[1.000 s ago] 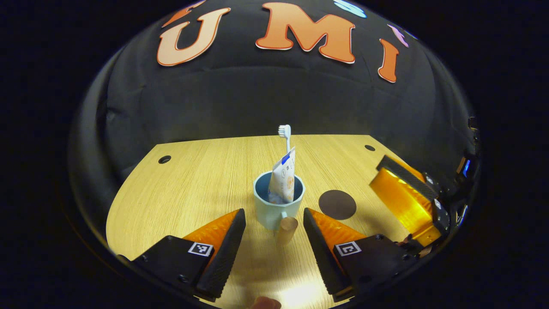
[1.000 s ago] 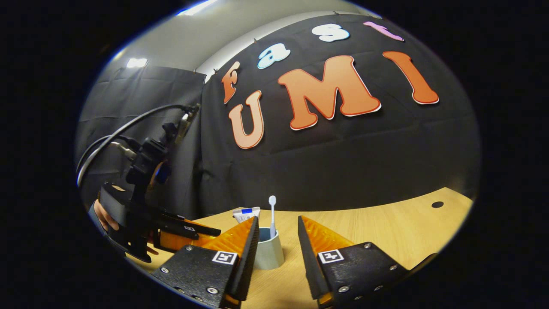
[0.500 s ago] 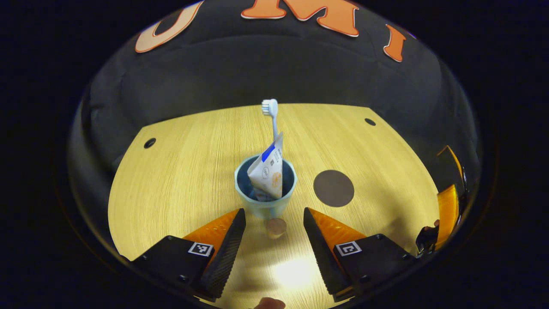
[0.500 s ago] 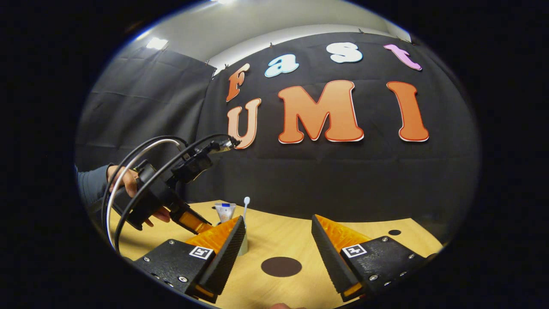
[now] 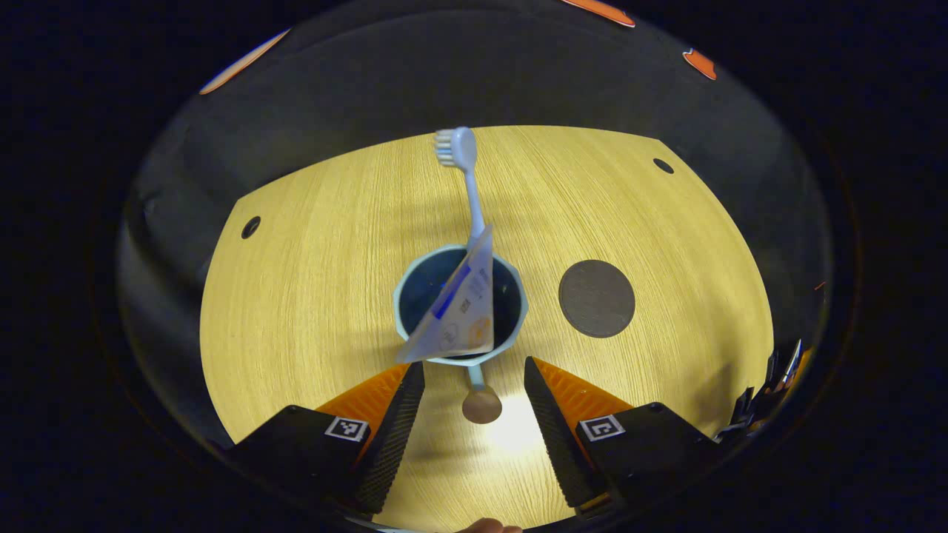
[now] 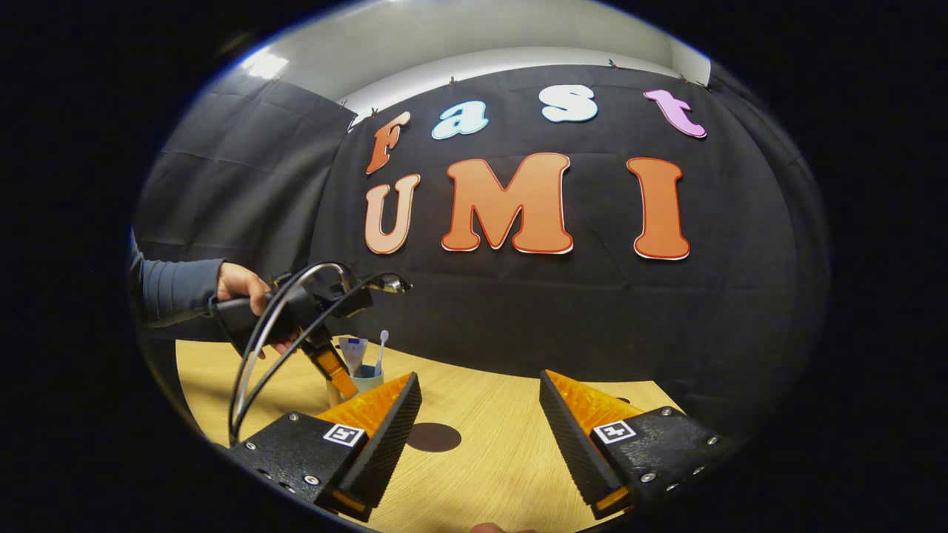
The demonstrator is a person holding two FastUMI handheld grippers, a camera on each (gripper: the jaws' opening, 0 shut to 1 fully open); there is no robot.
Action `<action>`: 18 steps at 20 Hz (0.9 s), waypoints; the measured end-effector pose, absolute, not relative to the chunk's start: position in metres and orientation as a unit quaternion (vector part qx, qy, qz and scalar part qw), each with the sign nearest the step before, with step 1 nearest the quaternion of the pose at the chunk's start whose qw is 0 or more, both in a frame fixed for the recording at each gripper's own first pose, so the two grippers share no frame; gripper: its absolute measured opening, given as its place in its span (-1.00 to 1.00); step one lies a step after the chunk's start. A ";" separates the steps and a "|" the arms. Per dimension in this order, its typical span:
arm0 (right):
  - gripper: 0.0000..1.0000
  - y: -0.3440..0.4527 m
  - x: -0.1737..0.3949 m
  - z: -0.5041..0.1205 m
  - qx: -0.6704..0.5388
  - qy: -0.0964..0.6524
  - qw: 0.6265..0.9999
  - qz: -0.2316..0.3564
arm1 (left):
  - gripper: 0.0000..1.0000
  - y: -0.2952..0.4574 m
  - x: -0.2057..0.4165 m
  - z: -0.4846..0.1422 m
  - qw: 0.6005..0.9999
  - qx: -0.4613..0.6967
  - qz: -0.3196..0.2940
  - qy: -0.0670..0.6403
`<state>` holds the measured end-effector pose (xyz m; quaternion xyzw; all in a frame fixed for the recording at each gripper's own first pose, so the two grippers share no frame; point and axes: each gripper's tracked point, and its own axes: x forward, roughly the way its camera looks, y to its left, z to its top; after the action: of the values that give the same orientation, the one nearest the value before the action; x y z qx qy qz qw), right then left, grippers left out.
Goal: Put the toothbrush and toothpaste on the desktop into the cup, then pick up the cup and place it on the coaster on the desktop.
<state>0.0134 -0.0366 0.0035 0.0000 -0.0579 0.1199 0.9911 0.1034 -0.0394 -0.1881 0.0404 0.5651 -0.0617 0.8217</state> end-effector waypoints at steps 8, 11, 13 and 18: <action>0.95 -0.046 0.000 0.013 -0.014 -0.076 0.991 0.109 | 0.76 -0.043 0.095 -0.219 0.782 0.034 -0.026 0.622; 0.94 -0.052 -0.006 0.011 -0.022 -0.076 0.992 0.101 | 0.35 -0.039 0.095 -0.211 0.786 0.042 -0.011 0.616; 0.95 -0.055 -0.009 0.013 -0.018 -0.080 0.992 0.097 | 0.17 -0.037 0.090 -0.211 0.786 0.035 -0.002 0.617; 0.95 -0.056 -0.009 0.011 -0.013 -0.080 0.992 0.093 | -0.30 -0.036 0.080 -0.201 0.796 0.021 -0.002 0.605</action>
<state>-0.0094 -0.0559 0.0112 -0.0130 -0.0798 0.0927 0.9924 0.0800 -0.0356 -0.2009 0.0208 0.6055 -0.0022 0.7956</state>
